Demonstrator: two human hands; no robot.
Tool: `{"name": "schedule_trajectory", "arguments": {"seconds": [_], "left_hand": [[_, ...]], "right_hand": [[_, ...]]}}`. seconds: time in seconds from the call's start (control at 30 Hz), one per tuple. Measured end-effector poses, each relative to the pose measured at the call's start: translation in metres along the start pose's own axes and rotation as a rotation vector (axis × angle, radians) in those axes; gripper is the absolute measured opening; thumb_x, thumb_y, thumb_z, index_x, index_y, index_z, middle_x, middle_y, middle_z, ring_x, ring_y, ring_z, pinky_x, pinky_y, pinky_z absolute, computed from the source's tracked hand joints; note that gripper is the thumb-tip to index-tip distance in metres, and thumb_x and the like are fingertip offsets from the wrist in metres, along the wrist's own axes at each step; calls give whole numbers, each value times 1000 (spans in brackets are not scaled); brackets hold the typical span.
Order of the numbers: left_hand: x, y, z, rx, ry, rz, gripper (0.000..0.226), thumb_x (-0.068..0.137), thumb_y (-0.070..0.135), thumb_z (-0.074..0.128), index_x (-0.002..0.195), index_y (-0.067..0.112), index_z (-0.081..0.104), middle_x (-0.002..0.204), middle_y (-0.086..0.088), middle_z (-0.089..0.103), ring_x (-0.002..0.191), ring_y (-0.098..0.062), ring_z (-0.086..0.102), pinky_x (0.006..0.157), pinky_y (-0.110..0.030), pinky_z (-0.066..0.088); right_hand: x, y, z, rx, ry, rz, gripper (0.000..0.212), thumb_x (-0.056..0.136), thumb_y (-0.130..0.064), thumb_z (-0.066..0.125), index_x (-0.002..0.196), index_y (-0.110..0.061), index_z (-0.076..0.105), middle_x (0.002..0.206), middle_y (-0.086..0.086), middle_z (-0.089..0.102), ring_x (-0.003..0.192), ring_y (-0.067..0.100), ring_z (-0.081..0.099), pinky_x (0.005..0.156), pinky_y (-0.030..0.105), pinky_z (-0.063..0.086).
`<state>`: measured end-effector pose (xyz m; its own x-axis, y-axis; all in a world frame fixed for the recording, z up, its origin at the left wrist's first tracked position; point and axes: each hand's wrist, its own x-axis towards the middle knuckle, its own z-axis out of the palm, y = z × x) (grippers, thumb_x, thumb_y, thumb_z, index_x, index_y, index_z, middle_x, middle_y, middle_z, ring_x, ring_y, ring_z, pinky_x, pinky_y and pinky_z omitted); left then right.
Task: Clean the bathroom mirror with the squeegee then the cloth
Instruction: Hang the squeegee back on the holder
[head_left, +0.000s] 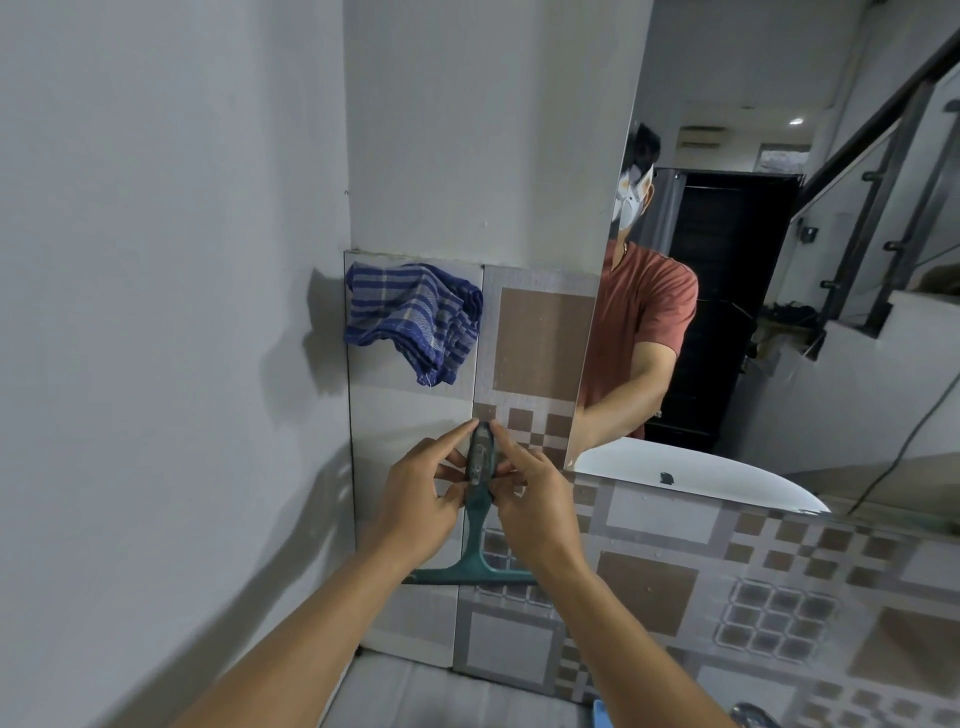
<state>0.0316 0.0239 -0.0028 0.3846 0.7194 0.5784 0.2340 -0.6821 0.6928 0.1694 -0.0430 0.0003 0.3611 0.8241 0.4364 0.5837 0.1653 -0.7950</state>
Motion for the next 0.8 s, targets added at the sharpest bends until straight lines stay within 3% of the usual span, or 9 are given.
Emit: {"name": "schedule_trajectory", "arguments": {"seconds": [0.1,0.27,0.4,0.53,0.8], "left_hand": [[-4,-10,4,44,-3,4,88,80,-8,73,142,49,45,102,14,62,90,-3,66,84,-26,59],[-14,-24,9,61,-20,-11,87,79,-10,73,142,45,47,102,11,63,89,-5,66,86,-25,58],[-20,-26,13,54,-20,-15,84,80,-9,73,141,43,48,101,10,63,88,-3,65,85,-16,56],[-22,-25,15,57,-11,-27,84,82,-6,73,141,47,44,105,9,63,90,-2,65,87,-13,54],[-24,-30,18,95,-27,-35,91,84,-3,73,142,56,37,107,10,60,96,-6,64,92,-22,55]], "right_hand": [[-3,8,6,-33,-12,2,78,92,11,60,147,-44,46,110,-3,62,94,9,63,88,25,58],[-10,19,13,-10,-46,45,75,93,12,57,146,-41,47,107,-4,63,90,15,66,86,34,60],[-18,20,8,-96,-63,36,73,94,9,60,148,-37,44,103,-9,67,87,6,63,84,22,58],[-22,18,7,-111,-46,44,69,96,3,62,148,-39,43,104,-10,70,89,5,65,88,24,59],[-24,18,10,-141,-39,20,72,96,1,62,144,-46,35,116,-8,70,100,8,65,98,27,55]]}}
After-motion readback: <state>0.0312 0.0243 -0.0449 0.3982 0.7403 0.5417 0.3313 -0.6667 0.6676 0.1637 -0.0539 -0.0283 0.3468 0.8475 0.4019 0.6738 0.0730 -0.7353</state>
